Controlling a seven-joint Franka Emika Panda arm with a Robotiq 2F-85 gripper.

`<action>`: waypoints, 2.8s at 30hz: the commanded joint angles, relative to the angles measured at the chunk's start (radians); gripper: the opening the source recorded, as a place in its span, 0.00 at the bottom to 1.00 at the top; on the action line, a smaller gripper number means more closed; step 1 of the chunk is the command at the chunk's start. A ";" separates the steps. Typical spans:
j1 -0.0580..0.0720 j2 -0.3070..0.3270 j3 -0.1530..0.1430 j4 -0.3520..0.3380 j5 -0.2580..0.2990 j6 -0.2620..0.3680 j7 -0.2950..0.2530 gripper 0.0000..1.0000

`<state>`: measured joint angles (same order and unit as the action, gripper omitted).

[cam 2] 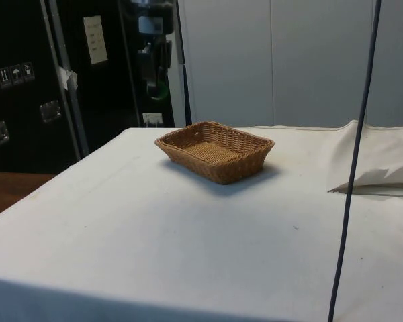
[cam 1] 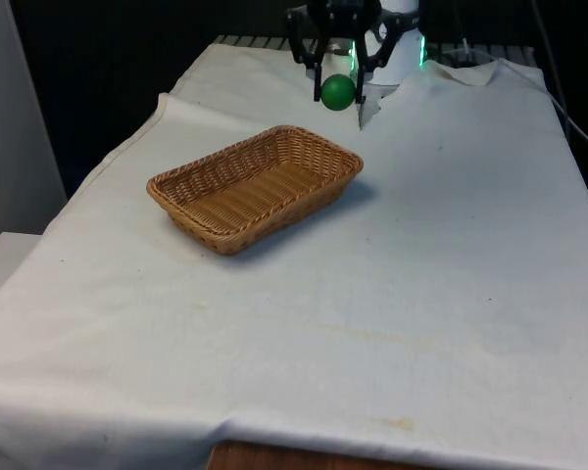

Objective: Pick up the ball and place it into the basket.

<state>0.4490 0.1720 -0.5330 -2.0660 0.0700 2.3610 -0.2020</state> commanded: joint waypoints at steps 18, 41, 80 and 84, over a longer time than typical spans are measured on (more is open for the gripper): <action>-0.005 0.001 -0.040 -0.109 0.003 0.082 -0.006 0.00; -0.024 0.065 -0.060 -0.273 0.050 0.260 -0.031 0.00; -0.030 0.209 -0.087 -0.264 0.201 0.323 -0.138 0.00; -0.030 0.208 -0.087 -0.264 0.201 0.322 -0.138 0.00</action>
<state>0.4190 0.3800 -0.6200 -2.3300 0.2720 2.6820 -0.3400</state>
